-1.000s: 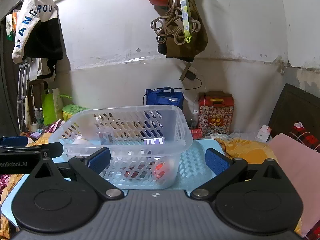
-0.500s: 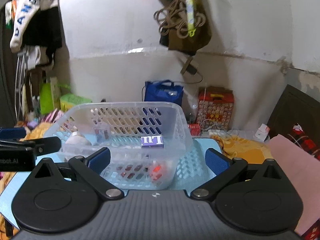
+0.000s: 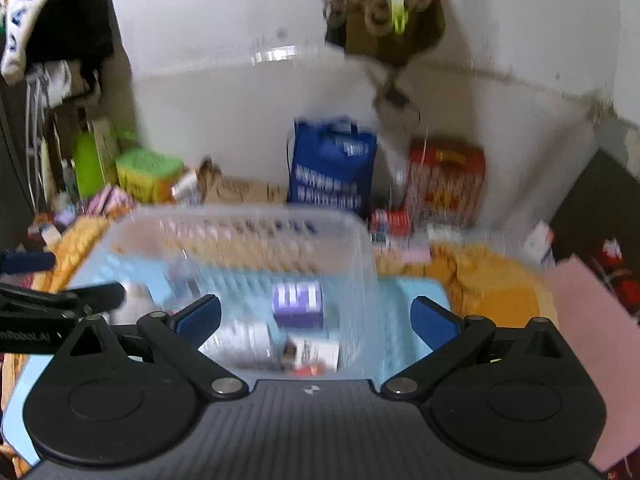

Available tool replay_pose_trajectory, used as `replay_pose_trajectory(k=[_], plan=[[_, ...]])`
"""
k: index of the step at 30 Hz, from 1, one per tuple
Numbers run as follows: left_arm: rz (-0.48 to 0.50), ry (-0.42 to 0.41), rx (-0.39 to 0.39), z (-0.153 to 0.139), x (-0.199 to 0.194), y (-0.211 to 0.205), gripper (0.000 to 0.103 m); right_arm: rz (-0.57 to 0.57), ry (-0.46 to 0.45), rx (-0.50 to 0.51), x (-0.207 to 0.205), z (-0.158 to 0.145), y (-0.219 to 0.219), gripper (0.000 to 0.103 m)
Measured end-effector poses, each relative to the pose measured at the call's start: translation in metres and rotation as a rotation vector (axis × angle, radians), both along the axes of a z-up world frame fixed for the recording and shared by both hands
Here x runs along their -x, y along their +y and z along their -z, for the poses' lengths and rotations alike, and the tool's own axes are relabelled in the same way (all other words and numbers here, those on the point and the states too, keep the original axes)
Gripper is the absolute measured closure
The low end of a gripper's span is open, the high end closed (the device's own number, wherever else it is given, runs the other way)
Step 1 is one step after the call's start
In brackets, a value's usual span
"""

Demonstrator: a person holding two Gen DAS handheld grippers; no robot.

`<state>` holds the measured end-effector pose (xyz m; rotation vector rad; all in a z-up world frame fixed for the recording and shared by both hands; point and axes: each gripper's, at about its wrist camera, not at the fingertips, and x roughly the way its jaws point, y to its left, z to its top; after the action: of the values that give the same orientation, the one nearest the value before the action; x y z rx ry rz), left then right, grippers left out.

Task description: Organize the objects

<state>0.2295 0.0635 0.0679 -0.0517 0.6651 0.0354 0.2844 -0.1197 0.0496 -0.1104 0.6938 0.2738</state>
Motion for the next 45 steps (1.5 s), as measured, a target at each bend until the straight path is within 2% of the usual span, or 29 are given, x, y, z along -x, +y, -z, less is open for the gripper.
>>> replay_pose_trajectory(k=[2, 5, 11, 19, 25, 28, 33, 45], plan=[[-0.018, 0.010, -0.022, 0.005, -0.002, 0.001, 0.000, 0.002, 0.012, 0.020, -0.003, 0.006, 0.001, 0.000], [-0.031, 0.013, 0.019, 0.004, -0.001, 0.008, 0.000, -0.002, 0.009, 0.037, -0.001, 0.004, 0.003, 0.000], [-0.019, 0.001, 0.006, -0.001, 0.003, 0.004, 0.000, -0.005, 0.002, -0.020, 0.002, -0.008, -0.005, 0.000], [-0.022, -0.005, 0.002, 0.001, 0.002, -0.001, 0.000, -0.014, 0.001, 0.003, -0.002, -0.005, 0.003, 0.000], [-0.018, 0.015, 0.002, 0.005, 0.001, -0.006, 0.000, -0.014, 0.014, 0.004, -0.002, -0.004, 0.000, 0.000], [-0.009, 0.051, 0.013, 0.006, 0.003, -0.009, 0.000, -0.010, 0.022, 0.008, -0.001, -0.004, -0.002, 0.000], [0.023, 0.086, -0.022, 0.004, 0.008, -0.022, 0.000, -0.026, 0.069, 0.007, 0.000, -0.005, -0.007, 0.000], [0.000, 0.118, -0.014, 0.006, 0.014, -0.031, 0.000, -0.044, 0.102, 0.014, 0.005, -0.006, -0.023, 0.000]])
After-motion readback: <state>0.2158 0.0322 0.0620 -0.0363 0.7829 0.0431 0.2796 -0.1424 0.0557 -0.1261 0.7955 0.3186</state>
